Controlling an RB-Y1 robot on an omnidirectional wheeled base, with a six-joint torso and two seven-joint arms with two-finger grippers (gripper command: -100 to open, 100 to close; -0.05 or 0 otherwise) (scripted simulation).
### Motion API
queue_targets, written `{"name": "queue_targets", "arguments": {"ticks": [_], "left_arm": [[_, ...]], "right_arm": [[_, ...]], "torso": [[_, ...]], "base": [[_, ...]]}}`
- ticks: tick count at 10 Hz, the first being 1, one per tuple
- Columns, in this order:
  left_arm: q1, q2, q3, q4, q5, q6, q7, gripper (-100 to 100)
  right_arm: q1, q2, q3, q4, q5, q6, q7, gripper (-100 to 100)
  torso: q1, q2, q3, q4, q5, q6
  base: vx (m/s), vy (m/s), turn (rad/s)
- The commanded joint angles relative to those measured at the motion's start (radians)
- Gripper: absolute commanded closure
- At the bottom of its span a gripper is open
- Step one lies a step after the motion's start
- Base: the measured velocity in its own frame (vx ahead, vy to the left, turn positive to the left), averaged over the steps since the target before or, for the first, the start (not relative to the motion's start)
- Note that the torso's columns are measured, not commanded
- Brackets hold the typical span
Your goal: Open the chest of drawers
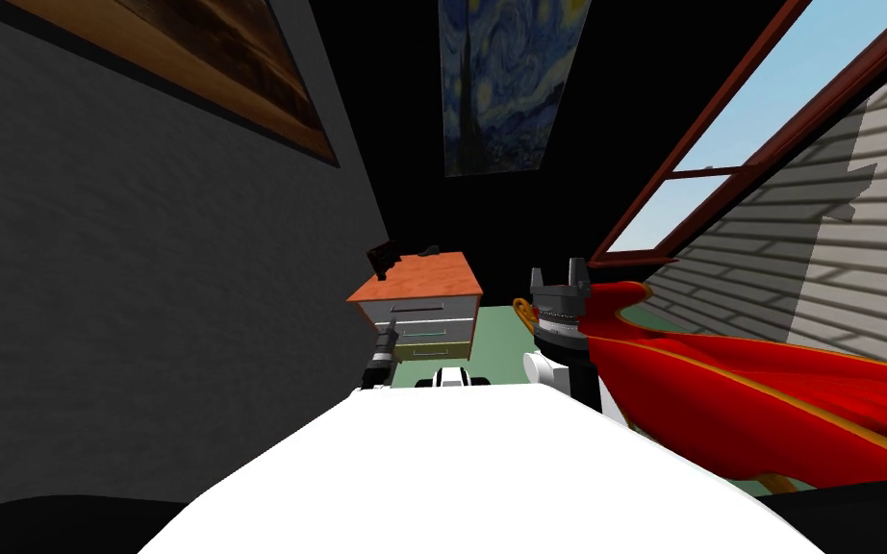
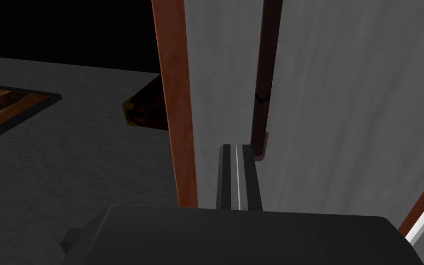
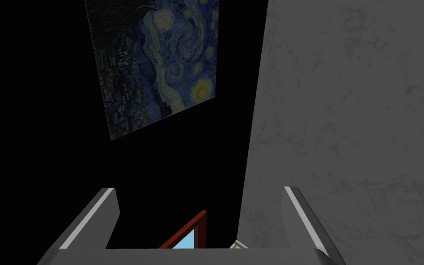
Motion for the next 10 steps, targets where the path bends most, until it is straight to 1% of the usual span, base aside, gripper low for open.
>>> {"name": "queue_targets", "arguments": {"ticks": [1, 2, 5, 6, 7, 8, 9, 10], "left_arm": [[0.012, 0.004, -0.002, -0.018, -0.001, 0.001, 0.005, 100], [0.001, 0.003, -0.003, -0.011, -0.001, 0.030, 0.004, -100], [-0.015, 0.002, -0.003, 0.000, 0.000, 0.066, 0.003, -100], [-0.007, 0.001, -0.004, -0.007, -0.001, 0.057, 0.003, -100], [-0.003, 0.007, -0.002, -0.037, -0.001, 0.085, 0.008, -100], [-0.001, 0.009, 0.000, -0.052, -0.001, 0.098, 0.011, -100], [-0.004, 0.008, -0.001, -0.041, 0.000, 0.087, 0.009, -100], [-0.007, 0.002, -0.004, -0.012, -0.001, 0.064, 0.003, 100]], "right_arm": [[0.000, 0.000, 0.000, 0.000, 0.000, 0.000, 0.000, 0], [0.000, 0.000, 0.000, 0.000, 0.000, 0.000, 0.000, 0], [0.001, 0.000, 0.000, 0.000, 0.000, 0.000, 0.000, 0], [0.001, 0.000, 0.000, 0.000, 0.000, 0.000, 0.000, 0], [0.001, 0.000, 0.000, 0.000, 0.000, 0.000, 0.000, 0], [0.001, 0.000, 0.000, 0.000, 0.000, 0.000, 0.000, 0], [0.001, 0.000, 0.000, 0.000, 0.000, 0.000, 0.000, 0], [0.001, 0.000, 0.000, 0.000, 0.000, 0.000, 0.000, 0]], "torso": [[0.001, -0.002, -0.001, -0.001, 0.000, 0.000], [0.001, -0.010, -0.006, -0.003, 0.001, 0.000], [-0.002, -0.011, -0.007, -0.004, -0.001, 0.000], [-0.001, -0.006, -0.004, -0.002, 0.000, 0.000], [0.003, 0.000, 0.000, 0.000, 0.001, 0.000], [0.003, 0.000, 0.000, 0.000, 0.001, 0.000], [0.002, -0.003, -0.002, -0.001, 0.001, 0.000], [0.001, -0.003, -0.002, -0.001, 0.001, 0.000]], "base": [[-0.107, -0.004, 0.005], [0.062, -0.019, -0.057], [0.146, -0.071, -0.032], [0.080, -0.033, -0.005], [0.072, -0.014, -0.016], [0.107, -0.009, -0.020], [0.048, -0.003, -0.002], [-0.051, 0.003, 0.023]]}}
